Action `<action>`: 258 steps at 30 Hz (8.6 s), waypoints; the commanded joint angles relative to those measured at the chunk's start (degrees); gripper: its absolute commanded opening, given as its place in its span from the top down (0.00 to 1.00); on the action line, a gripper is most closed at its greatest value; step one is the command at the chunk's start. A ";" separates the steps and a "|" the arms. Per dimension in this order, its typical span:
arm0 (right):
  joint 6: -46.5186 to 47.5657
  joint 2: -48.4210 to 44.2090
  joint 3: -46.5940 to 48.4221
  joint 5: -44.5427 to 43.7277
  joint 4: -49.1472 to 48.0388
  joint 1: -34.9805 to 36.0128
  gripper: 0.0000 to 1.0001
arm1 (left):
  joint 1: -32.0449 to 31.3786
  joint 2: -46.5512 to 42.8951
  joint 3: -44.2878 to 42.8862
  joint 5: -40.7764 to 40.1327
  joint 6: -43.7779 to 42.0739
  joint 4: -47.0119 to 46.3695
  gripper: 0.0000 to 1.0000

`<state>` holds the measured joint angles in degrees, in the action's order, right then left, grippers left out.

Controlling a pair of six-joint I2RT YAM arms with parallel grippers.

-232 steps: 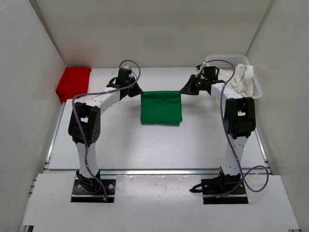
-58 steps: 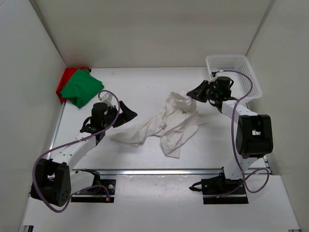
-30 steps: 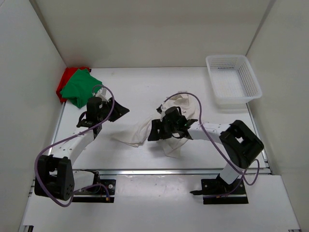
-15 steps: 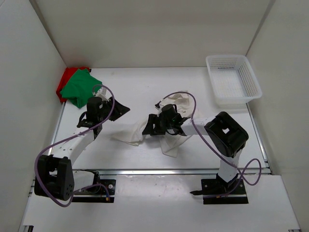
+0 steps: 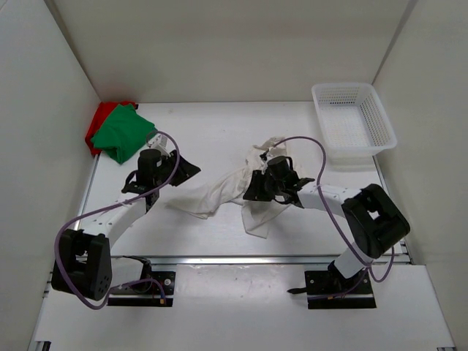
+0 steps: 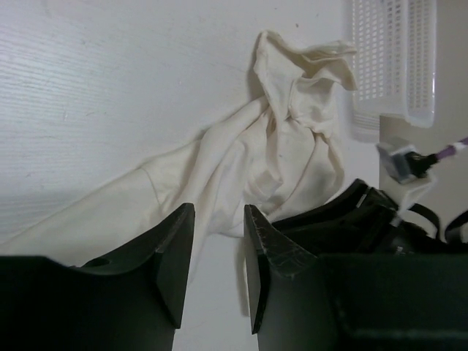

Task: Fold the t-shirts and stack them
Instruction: Flatten out the tshirt

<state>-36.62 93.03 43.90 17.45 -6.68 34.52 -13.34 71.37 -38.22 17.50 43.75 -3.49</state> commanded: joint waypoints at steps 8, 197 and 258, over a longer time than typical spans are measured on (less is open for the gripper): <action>10.34 10.56 22.60 -2.23 13.69 13.81 0.40 | 4.72 -2.47 -7.38 0.07 -3.32 6.65 0.55; 5.34 -42.05 -19.82 25.97 8.35 -36.63 1.00 | 1.04 34.89 -14.61 -12.13 8.46 -6.54 1.00; -0.20 -33.95 -19.53 -8.04 12.99 -20.83 0.70 | 11.23 30.84 -46.78 -5.28 3.27 6.48 1.00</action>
<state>-35.73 61.36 30.37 13.10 1.06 11.86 -1.39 103.83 -83.92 12.51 47.53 4.93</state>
